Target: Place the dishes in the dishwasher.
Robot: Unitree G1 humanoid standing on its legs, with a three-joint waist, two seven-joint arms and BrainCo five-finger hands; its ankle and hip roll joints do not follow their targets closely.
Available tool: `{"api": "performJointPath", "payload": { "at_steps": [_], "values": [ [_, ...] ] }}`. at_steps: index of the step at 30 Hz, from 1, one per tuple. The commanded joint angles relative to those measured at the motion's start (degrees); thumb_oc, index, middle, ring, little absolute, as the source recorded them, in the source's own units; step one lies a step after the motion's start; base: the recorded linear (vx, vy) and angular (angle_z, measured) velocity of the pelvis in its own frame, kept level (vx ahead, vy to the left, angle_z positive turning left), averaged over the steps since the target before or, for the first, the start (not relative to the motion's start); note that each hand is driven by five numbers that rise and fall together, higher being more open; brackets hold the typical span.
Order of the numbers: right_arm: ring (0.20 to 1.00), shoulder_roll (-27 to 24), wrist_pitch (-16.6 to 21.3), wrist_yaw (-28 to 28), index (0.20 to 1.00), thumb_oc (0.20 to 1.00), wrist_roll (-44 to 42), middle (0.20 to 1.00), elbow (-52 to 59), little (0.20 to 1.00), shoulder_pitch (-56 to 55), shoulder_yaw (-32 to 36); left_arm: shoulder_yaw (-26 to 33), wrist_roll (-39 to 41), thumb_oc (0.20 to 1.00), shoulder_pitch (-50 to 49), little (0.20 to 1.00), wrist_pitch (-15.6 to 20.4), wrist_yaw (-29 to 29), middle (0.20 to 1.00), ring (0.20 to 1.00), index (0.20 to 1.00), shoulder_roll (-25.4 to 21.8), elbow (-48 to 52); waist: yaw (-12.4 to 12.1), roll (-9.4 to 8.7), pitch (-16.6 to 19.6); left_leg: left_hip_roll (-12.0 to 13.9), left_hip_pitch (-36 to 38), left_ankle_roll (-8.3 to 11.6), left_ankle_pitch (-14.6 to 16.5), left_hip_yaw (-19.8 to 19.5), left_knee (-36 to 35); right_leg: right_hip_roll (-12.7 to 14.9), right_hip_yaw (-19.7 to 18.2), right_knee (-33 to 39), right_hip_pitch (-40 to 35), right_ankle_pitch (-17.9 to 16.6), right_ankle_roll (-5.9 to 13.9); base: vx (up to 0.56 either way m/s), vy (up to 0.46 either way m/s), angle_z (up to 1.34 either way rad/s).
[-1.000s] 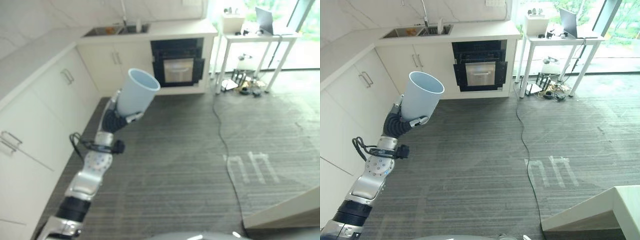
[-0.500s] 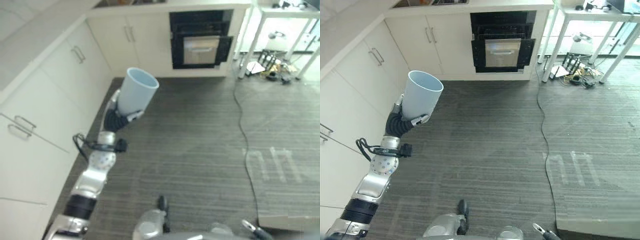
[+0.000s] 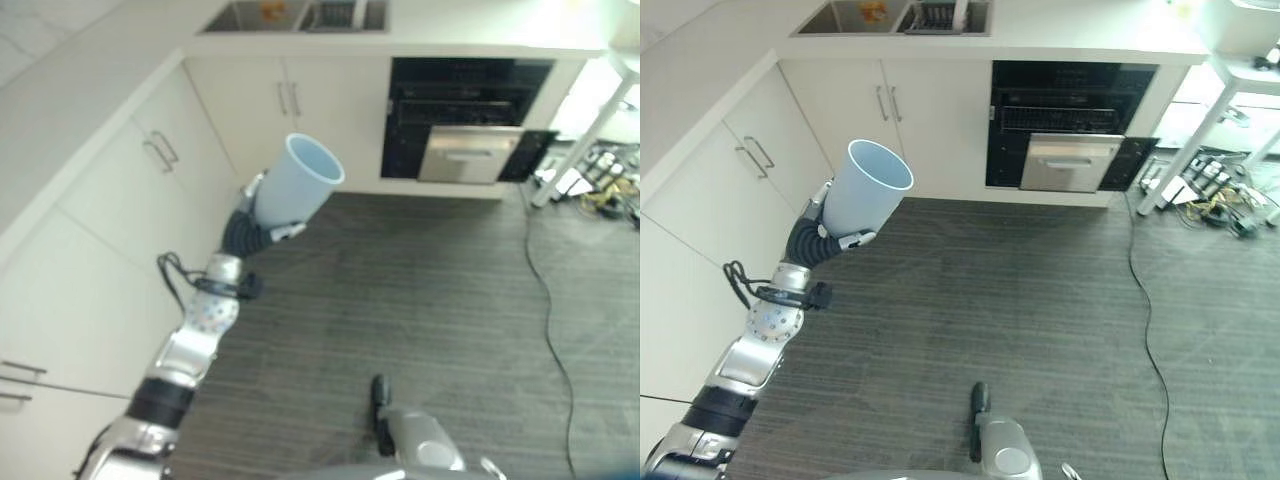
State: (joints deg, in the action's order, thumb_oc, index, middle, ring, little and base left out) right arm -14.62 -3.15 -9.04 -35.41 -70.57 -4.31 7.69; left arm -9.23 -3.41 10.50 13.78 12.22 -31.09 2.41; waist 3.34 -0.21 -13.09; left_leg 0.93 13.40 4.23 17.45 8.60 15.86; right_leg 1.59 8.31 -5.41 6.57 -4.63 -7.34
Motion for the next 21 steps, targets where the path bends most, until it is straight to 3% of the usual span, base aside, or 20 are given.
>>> {"api": "performJointPath", "payload": {
  "at_steps": [1,4,5,6,7,9,10,12,13,14,18,21],
  "values": [
    [1.000,-1.43,0.80,-1.84,1.000,1.000,1.08,1.000,-0.85,1.000,1.85,-3.22,3.22,0.58,0.200,2.81,0.200,0.68,0.80,0.200,0.200,0.200,-1.99,5.00,1.90,0.86,4.09,2.37,-3.21,-4.33,-5.55,-0.13,2.37,3.03,2.17,-5.07,-0.07,6.74,12.79,0.30,-0.506,-0.78],
    [1.000,-2.54,2.06,-2.03,1.000,1.000,1.42,1.000,-0.10,1.000,2.89,-4.45,5.08,2.07,0.200,1.79,0.200,1.23,-0.60,0.200,0.200,0.200,-2.35,5.11,0.51,0.74,4.23,4.29,-11.79,-2.28,-12.60,-1.29,23.39,0.41,2.51,-5.49,-3.50,9.89,8.55,0.36,-0.515,-0.48],
    [1.000,-3.47,2.17,-2.42,1.000,1.000,1.31,1.000,-0.49,1.000,3.65,-4.17,5.55,2.77,0.200,2.07,0.200,1.88,-2.69,0.200,0.200,0.200,-2.62,4.51,-0.75,0.46,3.28,3.08,-20.62,-4.23,-12.76,-2.93,27.69,-1.10,0.92,-4.99,-6.67,11.00,7.30,0.39,-0.353,-0.55],
    [1.000,-3.53,2.12,-2.57,1.000,1.000,1.75,1.000,-0.67,1.000,3.90,-4.26,5.52,2.54,0.200,2.06,0.200,1.88,-2.64,0.200,0.200,0.200,-2.73,4.24,-1.01,0.86,2.93,2.25,-21.16,-4.68,-11.86,-3.13,24.49,-1.82,0.13,-4.97,-7.48,11.40,7.47,0.49,-0.206,-1.06],
    [1.000,-3.50,1.84,-2.82,1.000,1.000,2.43,1.000,-1.36,1.000,4.59,-4.45,5.56,2.44,0.200,1.95,0.200,2.24,-2.18,0.200,0.200,0.200,-3.27,3.80,-1.50,1.01,2.43,1.49,-22.11,-4.75,-13.43,-2.92,16.13,-2.70,-1.47,-4.41,-8.79,11.97,7.78,0.44,0.057,-0.86],
    [1.000,-3.23,1.62,-2.61,1.000,1.000,3.63,1.000,-1.94,1.000,4.69,-5.00,6.05,2.94,0.200,1.18,0.200,2.23,-1.58,0.200,0.200,0.200,-3.76,3.61,-3.03,1.62,1.47,-1.26,-23.41,-3.61,-16.69,-6.41,6.85,-4.23,-4.86,-3.37,-11.55,13.03,8.24,0.44,0.097,-1.22],
    [1.000,-2.72,1.23,-2.11,1.000,1.000,4.22,1.000,-2.37,1.000,4.77,-5.91,6.73,2.62,0.200,0.23,0.200,2.20,-1.75,0.200,0.200,0.200,-3.50,3.83,-4.62,2.27,1.09,-2.60,-25.85,-2.32,-20.26,-9.76,0.03,-5.09,-6.91,-2.68,-13.57,13.71,8.59,0.38,0.106,-1.29],
    [1.000,-1.96,1.78,-1.70,1.000,1.000,5.42,1.000,-3.42,1.000,4.68,-7.18,7.95,2.51,0.200,-1.18,0.200,2.77,-2.65,0.200,0.200,0.200,-2.79,4.28,-6.11,2.77,0.90,-3.00,-29.22,-1.55,-23.75,-10.19,-4.55,-5.04,-8.20,-1.54,-16.29,14.29,8.78,0.45,0.176,-1.50],
    [1.000,-1.83,1.82,-1.39,1.000,1.000,6.63,1.000,-3.05,1.000,4.50,-7.45,8.89,2.56,0.200,-1.75,0.200,3.86,-3.27,0.200,0.200,0.200,-2.34,3.92,-5.85,2.77,1.26,-2.16,-28.69,-2.19,-22.22,-7.28,-5.41,-4.24,-7.28,-1.40,-16.84,14.81,9.29,0.37,0.229,-1.47],
    [1.000,-1.85,1.37,-1.14,1.000,1.000,6.97,1.000,-2.69,1.000,4.50,-7.53,9.35,2.35,0.200,-2.07,0.200,3.99,-3.59,0.200,0.200,0.200,-2.13,3.99,-5.79,2.75,1.46,-1.96,-27.95,-2.44,-21.62,-6.77,-5.86,-3.83,-6.96,-1.41,-17.10,15.06,9.50,0.25,0.220,-0.96],
    [1.000,-1.43,1.67,-0.69,1.000,1.000,7.60,1.000,-1.60,1.000,3.78,-7.09,10.07,1.14,0.200,-2.69,0.200,4.34,-3.90,0.200,0.200,0.200,-1.16,4.50,-5.88,2.66,1.97,-3.02,-23.73,-3.47,-18.75,-8.17,-6.94,-1.82,-5.94,-2.60,-17.40,15.90,10.76,0.19,0.195,-0.90],
    [1.000,-0.80,4.07,1.42,1.000,1.000,8.00,1.000,-0.10,1.000,2.55,-5.67,10.37,2.15,0.200,-1.59,0.200,4.36,-5.85,0.200,0.200,0.200,-1.50,4.36,-6.09,2.57,2.80,-4.03,-21.77,-5.45,-16.34,-7.55,-6.68,0.33,-3.05,-10.25,-16.07,17.18,12.13,0.16,0.212,-0.34]
  ]
}}
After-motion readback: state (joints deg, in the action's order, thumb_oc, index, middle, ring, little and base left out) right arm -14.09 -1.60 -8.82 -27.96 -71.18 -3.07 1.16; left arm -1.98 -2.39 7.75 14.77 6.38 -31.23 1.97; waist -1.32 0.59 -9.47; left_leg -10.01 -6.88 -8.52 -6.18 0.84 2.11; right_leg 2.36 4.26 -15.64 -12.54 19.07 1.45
